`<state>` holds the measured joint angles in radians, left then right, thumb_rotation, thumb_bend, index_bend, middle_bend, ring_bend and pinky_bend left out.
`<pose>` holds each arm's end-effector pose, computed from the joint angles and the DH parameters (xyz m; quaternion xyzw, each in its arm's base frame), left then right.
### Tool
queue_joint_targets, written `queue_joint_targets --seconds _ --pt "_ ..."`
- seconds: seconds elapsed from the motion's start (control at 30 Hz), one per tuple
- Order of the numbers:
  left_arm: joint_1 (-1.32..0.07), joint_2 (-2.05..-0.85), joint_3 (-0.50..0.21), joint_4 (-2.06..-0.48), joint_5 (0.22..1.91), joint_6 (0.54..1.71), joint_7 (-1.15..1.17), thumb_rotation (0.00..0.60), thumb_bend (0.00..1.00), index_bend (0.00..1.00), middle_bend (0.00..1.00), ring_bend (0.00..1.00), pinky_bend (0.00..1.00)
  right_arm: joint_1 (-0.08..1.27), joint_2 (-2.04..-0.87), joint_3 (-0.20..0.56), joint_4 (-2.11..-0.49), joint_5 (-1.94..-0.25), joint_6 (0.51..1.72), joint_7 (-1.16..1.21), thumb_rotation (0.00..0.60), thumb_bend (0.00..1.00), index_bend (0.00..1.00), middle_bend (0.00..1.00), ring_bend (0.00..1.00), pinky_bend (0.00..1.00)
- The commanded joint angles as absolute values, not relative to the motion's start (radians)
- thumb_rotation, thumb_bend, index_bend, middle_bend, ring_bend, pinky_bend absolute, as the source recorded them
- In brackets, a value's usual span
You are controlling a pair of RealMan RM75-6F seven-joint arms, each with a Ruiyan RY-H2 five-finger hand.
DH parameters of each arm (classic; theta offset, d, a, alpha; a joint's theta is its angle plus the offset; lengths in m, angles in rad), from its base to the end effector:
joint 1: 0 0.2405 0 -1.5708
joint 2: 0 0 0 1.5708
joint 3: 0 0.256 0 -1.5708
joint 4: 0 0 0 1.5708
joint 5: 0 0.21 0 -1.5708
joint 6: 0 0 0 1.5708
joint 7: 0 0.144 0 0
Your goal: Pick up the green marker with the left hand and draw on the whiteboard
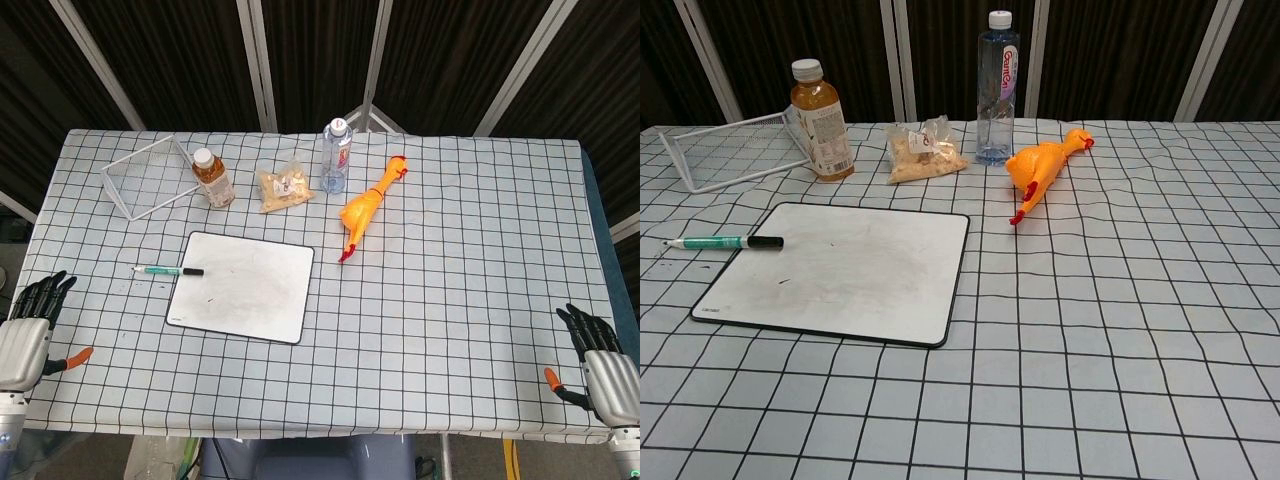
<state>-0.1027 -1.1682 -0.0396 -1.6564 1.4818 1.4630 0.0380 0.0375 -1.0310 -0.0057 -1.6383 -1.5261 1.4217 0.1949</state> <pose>-0.2984 0.1830 0.1359 -0.5907 -0.4128 -0.3974 0.5682 -0.3254 -0.1533 0.1682 0.5803 -0.4709 0.3798 0.5452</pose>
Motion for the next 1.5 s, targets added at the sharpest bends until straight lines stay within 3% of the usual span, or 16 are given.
queue_joint_targets --seconds 0.03,0.33,0.6,1.0,1.5 --pt "-0.103 -1.168 -0.040 -1.656 1.481 1.462 0.038 0.600 0.02 0.00 0.00 0.00 0.00 0.038 -1.031 -0.005 -1.638 -1.525 1.421 0.195 0.600 0.35 0.00 0.00 0.00 0.00" --pt "-0.108 -1.165 -0.041 -1.656 1.476 1.452 0.038 0.600 0.03 0.00 0.00 0.00 0.00 0.035 -1.032 -0.006 -1.637 -1.527 1.425 0.199 0.600 0.35 0.00 0.00 0.00 0.00" --pt "-0.185 -1.171 -0.089 -1.630 1.411 1.339 0.077 0.600 0.07 0.02 0.00 0.00 0.00 0.038 -1.029 -0.003 -1.637 -1.515 1.415 0.209 0.600 0.35 0.00 0.00 0.00 0.00" --pt "-0.398 -1.274 -0.188 -1.454 1.271 1.065 0.171 0.600 0.21 0.31 0.00 0.00 0.00 0.041 -1.031 -0.002 -1.638 -1.504 1.404 0.217 0.600 0.35 0.00 0.00 0.00 0.00" --pt "-0.563 -1.477 -0.210 -1.171 1.163 0.859 0.230 0.600 0.34 0.41 0.00 0.00 0.00 0.043 -1.023 0.007 -1.646 -1.480 1.391 0.238 0.600 0.35 0.00 0.00 0.00 0.00"
